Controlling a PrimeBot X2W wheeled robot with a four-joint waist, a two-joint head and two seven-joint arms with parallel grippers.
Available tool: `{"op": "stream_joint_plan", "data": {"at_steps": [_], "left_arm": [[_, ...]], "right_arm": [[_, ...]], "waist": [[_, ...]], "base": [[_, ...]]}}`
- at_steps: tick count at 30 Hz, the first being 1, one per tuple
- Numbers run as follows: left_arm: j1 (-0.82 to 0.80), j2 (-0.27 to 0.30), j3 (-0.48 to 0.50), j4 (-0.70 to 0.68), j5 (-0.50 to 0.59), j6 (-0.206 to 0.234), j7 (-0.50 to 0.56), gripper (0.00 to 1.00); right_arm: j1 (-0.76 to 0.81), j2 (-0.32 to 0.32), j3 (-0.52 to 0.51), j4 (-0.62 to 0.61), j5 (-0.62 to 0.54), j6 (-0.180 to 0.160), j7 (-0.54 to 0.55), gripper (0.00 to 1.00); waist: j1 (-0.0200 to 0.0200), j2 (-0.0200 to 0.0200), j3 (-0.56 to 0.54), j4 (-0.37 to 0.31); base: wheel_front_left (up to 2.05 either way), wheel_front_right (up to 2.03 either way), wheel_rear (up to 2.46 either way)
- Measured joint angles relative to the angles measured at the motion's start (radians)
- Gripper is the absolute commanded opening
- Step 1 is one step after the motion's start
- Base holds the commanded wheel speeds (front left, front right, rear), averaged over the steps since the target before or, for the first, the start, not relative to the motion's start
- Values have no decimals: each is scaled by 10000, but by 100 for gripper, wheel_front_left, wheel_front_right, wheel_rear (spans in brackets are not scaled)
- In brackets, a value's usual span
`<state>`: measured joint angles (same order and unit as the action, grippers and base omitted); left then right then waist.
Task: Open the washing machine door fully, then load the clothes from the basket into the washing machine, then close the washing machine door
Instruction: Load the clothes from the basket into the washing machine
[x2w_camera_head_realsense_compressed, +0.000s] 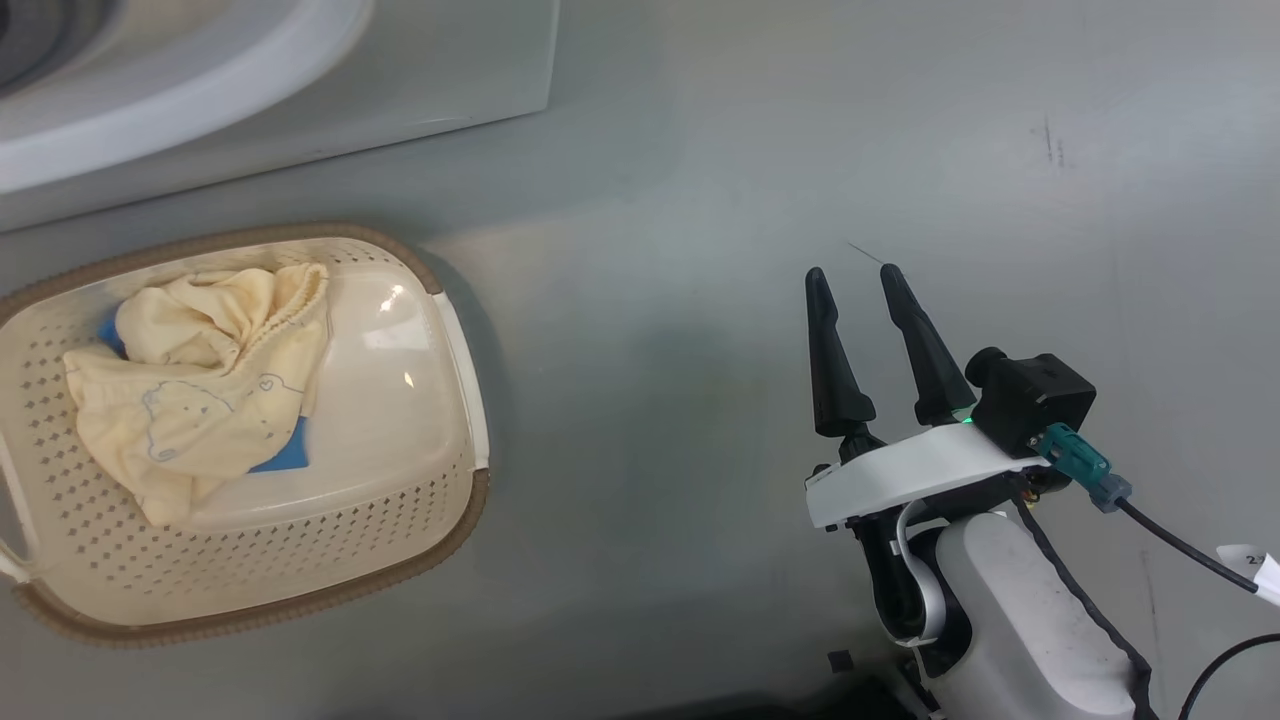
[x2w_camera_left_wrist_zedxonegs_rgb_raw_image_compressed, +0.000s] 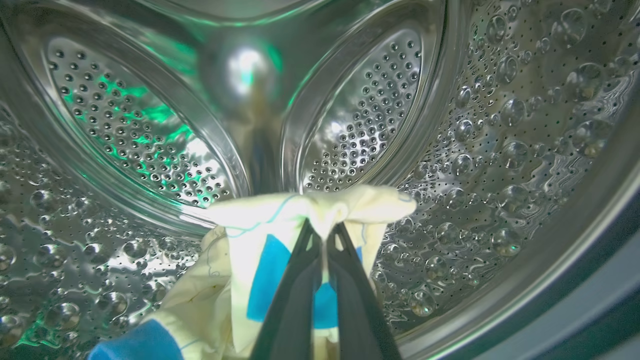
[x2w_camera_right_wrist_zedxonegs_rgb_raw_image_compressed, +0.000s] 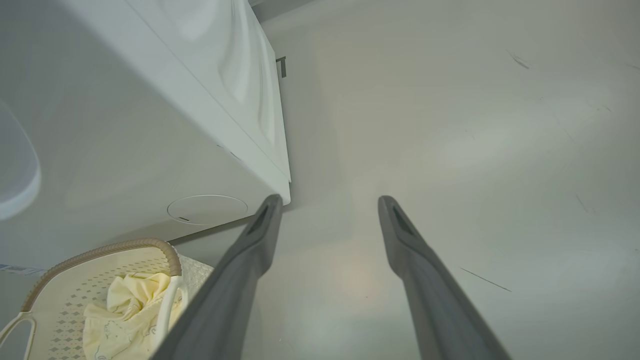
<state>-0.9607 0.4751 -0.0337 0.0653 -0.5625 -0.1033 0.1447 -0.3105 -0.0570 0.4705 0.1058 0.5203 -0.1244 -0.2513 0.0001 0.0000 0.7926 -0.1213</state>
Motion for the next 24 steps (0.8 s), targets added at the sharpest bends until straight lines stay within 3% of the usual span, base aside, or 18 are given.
{"op": "stream_joint_plan", "data": {"at_steps": [14, 24], "left_arm": [[-1955, 443, -132, 867, -105, -100, 29, 0], [-3379, 1057, -508, 1475, -88, -182, -445, 0]], "right_arm": [[-17, 6, 270, -238, 27, 0, 0, 100], [-26, 25, 489, -247, 180, 0, 0, 100]], "waist": [[0, 0, 1192, -404], [-1, 0, 1554, -749]], "base": [[0, 0, 0], [0, 0, 0]]}}
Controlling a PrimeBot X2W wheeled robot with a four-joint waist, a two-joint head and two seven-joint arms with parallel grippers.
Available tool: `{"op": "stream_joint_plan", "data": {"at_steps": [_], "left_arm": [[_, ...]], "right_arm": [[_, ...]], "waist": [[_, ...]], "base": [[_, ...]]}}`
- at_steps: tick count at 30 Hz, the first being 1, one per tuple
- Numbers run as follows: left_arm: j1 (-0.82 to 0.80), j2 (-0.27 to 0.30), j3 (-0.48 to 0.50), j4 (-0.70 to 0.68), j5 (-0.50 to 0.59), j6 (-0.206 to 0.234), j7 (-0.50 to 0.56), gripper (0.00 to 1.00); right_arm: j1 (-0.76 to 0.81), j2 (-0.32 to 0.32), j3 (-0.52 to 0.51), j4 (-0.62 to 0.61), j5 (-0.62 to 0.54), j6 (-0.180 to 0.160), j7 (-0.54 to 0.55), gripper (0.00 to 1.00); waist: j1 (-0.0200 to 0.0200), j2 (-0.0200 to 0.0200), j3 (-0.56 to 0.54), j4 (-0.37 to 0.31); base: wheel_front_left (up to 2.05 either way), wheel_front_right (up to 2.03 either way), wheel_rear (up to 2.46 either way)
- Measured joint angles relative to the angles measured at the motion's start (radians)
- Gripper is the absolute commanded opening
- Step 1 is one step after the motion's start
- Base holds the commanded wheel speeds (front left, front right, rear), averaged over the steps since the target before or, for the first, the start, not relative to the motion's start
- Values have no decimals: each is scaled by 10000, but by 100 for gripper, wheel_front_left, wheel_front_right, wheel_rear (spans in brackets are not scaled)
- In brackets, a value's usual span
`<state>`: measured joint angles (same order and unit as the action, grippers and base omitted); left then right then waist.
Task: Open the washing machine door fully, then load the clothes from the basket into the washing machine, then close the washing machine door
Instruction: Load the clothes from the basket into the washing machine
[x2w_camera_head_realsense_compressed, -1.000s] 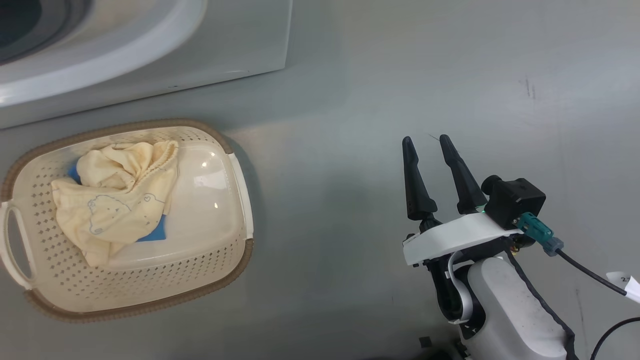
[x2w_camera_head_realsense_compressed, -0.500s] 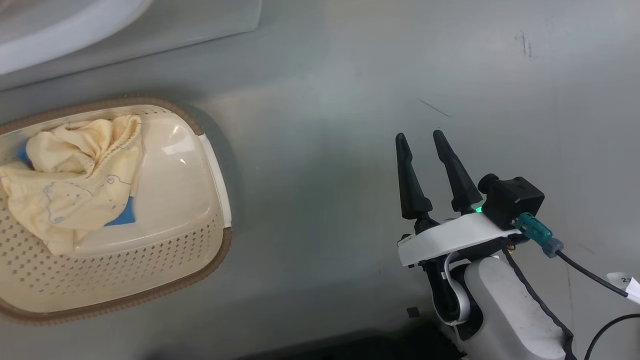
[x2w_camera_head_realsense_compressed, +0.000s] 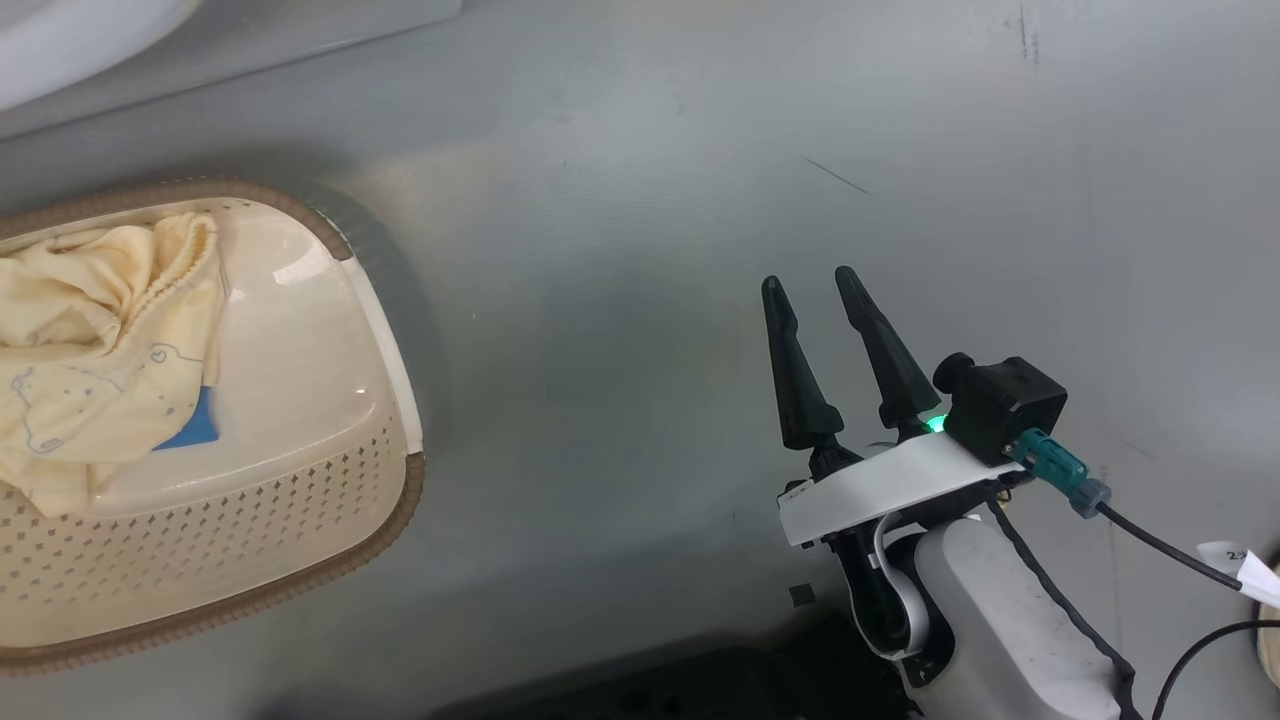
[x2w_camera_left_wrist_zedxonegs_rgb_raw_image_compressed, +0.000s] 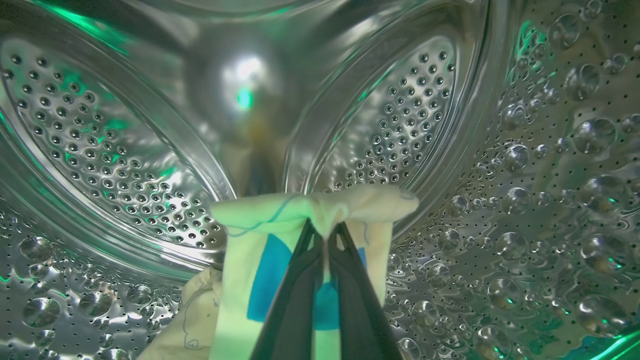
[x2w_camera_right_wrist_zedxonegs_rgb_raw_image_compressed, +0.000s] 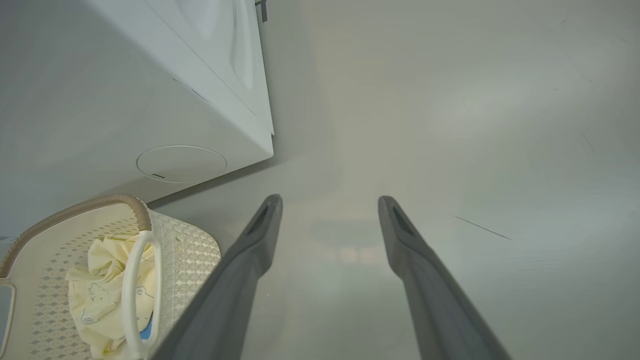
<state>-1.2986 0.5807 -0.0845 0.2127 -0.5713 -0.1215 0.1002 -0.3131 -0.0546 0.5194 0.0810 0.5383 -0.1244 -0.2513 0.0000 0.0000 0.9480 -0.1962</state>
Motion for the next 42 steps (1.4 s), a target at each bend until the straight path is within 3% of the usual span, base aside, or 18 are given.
{"op": "stream_joint_plan", "data": {"at_steps": [13, 20, 21, 22, 33, 42], "left_arm": [[-610, 274, -1453, 1218, -274, -2, 763, 0], [-613, 382, -1753, 1797, -504, -2, 1062, 2], [-622, 412, -1787, 1818, -541, -2, 1057, 45], [-662, 416, -1768, 1885, -554, -2, 1030, 100], [-781, 416, -1981, 2715, -510, -2, 780, 100], [-359, -44, -2021, 3127, -598, -2, -15, 100]], "right_arm": [[2, -2, 111, 12, 90, 0, 0, 100], [1, -2, 96, 15, 90, 0, 0, 100], [0, -2, 90, 15, 90, 0, 0, 100], [-1, -2, 82, 15, 90, -2, 0, 100], [-93, -2, -238, 73, 79, -2, 0, 100], [-215, -4, -633, 201, -19, -2, 0, 100]], "waist": [[0, 0, -16, -161], [0, 0, -72, -164], [0, 0, -84, -163], [0, 0, -97, -161], [0, 0, -334, -47], [0, 0, -755, 143]], "base": [[0, 0, 0], [0, 0, 0], [0, 0, 0], [0, 0, 0], [0, 0, 0], [0, 0, 0]]}}
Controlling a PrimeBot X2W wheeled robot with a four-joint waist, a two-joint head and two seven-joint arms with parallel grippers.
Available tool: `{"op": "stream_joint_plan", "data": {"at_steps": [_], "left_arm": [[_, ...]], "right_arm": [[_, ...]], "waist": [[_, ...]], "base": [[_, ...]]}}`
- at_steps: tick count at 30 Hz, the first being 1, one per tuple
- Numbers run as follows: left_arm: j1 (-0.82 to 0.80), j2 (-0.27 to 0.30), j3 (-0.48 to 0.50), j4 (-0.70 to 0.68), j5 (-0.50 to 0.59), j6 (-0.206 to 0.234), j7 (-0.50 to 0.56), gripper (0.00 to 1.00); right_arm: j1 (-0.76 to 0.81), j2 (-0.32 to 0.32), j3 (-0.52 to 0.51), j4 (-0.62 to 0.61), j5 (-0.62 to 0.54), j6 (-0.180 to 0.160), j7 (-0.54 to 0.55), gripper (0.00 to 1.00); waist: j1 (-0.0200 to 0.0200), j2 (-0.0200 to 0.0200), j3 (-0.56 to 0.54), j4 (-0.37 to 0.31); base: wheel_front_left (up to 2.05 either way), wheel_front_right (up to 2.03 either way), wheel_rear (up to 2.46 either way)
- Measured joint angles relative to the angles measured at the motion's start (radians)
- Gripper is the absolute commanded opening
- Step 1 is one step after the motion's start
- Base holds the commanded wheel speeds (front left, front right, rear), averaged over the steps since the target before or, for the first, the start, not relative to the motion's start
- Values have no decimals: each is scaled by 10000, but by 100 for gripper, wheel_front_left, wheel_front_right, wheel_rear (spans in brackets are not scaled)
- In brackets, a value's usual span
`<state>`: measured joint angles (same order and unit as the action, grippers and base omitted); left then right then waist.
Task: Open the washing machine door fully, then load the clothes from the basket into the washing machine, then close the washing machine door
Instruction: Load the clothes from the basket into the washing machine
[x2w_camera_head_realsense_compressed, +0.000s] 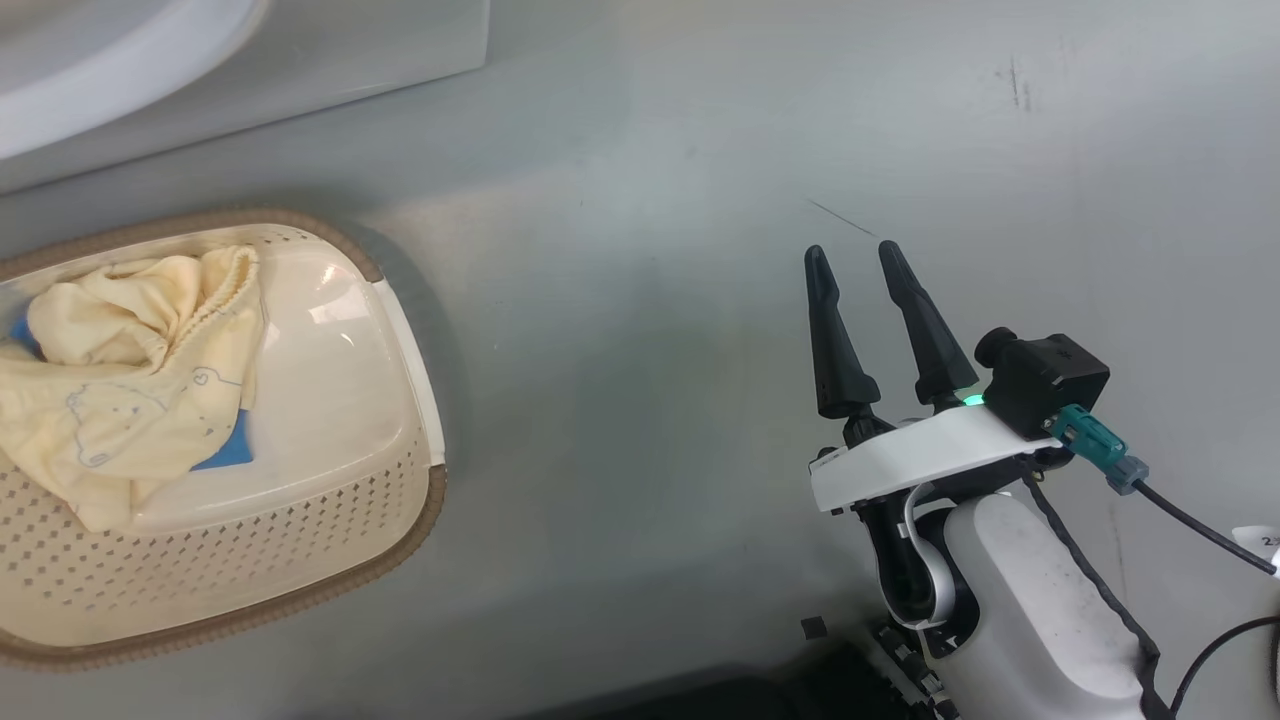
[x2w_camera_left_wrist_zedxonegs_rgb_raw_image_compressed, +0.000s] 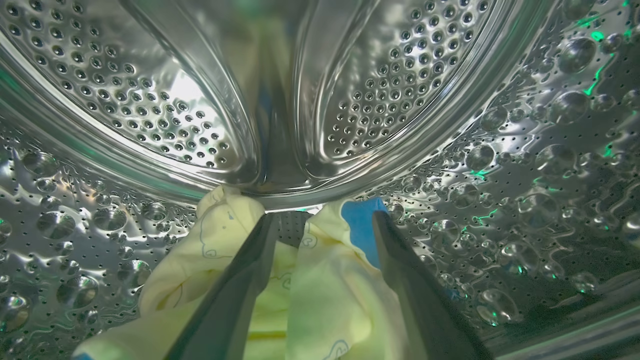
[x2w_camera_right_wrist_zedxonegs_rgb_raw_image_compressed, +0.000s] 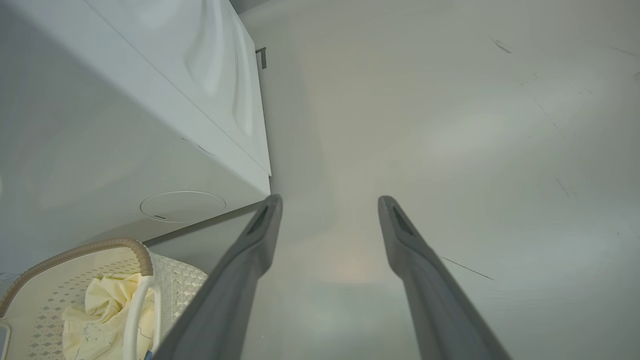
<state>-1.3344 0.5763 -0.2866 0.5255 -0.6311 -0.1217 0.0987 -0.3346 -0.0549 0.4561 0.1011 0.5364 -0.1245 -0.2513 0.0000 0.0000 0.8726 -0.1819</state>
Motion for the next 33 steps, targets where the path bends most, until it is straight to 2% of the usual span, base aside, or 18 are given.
{"op": "stream_joint_plan", "data": {"at_steps": [21, 33], "left_arm": [[2152, -706, -336, 293, -224, 0, -2504, 100], [3893, -972, -497, 309, -477, 0, -3377, 100]], "right_arm": [[24, -10, -502, 418, -357, 0, 0, 100], [361, -10, -600, 692, -355, 2, 0, 100]], "waist": [[0, 0, -1416, 682], [0, 0, -2526, 840]], "base": [[0, 0, 0], [0, 0, 0]]}}
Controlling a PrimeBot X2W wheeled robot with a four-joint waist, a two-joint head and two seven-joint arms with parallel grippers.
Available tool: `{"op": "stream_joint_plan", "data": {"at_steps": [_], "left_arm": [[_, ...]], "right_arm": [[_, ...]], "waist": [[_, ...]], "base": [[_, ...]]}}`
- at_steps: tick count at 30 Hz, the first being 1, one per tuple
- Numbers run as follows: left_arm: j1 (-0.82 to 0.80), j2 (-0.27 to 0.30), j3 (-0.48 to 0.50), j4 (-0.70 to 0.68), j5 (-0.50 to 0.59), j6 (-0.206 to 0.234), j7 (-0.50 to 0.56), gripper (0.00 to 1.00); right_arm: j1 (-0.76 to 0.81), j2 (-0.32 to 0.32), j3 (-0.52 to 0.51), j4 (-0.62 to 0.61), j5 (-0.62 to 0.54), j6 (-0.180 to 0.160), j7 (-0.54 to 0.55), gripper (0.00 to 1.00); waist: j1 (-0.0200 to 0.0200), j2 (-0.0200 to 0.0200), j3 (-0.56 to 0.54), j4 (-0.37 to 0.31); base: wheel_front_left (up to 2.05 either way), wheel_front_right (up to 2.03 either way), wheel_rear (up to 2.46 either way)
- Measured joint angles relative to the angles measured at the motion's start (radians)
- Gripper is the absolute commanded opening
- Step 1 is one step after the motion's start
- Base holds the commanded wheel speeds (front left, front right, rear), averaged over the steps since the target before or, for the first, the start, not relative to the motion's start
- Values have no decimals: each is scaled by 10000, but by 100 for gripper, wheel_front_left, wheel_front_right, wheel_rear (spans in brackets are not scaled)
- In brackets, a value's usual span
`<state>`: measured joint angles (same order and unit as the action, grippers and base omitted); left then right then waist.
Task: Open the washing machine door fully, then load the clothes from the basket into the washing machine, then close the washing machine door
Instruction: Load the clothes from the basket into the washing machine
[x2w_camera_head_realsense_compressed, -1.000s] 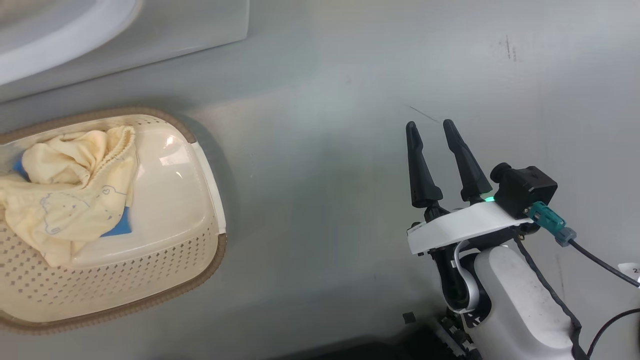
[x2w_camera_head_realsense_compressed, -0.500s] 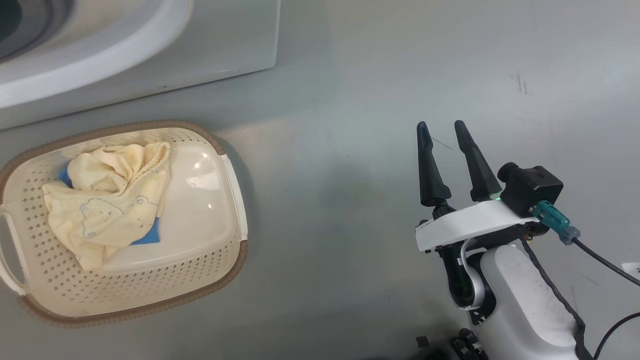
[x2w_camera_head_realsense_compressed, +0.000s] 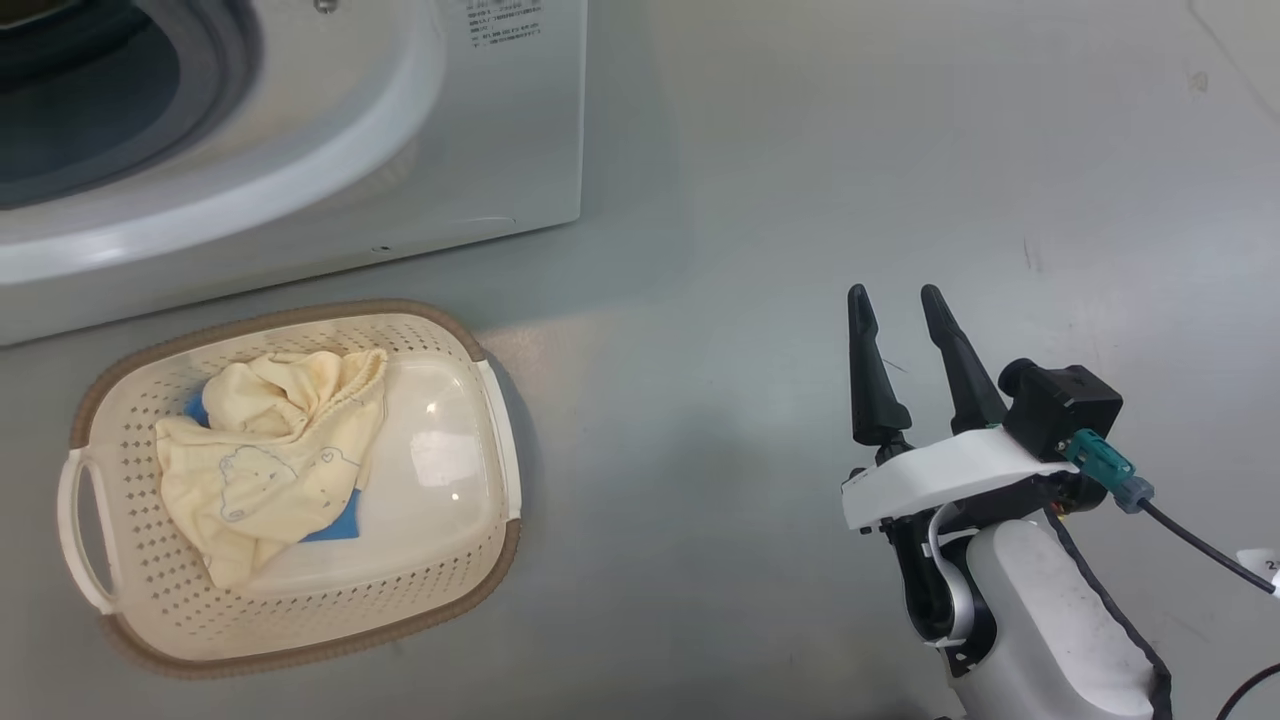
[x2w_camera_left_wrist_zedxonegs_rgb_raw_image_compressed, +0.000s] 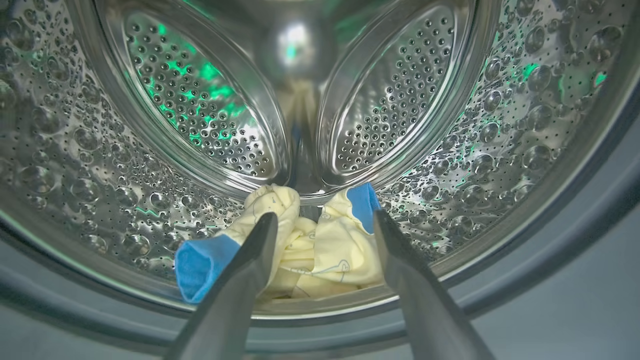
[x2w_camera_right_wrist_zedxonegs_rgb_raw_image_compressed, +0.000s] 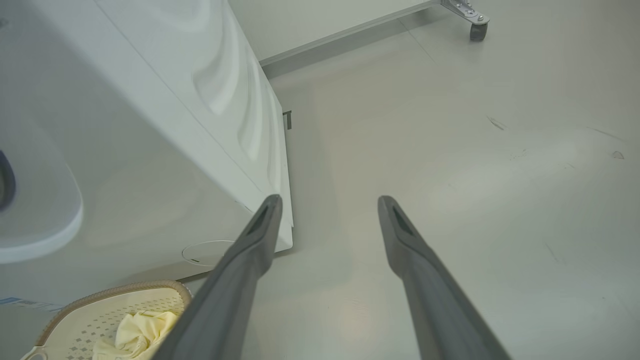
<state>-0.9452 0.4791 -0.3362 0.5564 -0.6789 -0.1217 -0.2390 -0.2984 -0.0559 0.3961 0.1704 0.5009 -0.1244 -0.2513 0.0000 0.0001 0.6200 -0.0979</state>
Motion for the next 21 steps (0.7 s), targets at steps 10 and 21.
{"op": "stream_joint_plan", "data": {"at_steps": [10, 21], "left_arm": [[1738, -313, 198, -105, -65, 0, -169, 100], [3746, -922, 1120, -1381, 414, 224, -169, 100]], "right_arm": [[441, 0, -334, 180, -196, 23, 0, 100], [997, -50, -531, 374, -470, 244, 0, 100]], "waist": [[0, 0, -1136, 73], [-1, 0, -2577, 119]], "base": [[0, 0, 0], [0, 0, 0]]}}
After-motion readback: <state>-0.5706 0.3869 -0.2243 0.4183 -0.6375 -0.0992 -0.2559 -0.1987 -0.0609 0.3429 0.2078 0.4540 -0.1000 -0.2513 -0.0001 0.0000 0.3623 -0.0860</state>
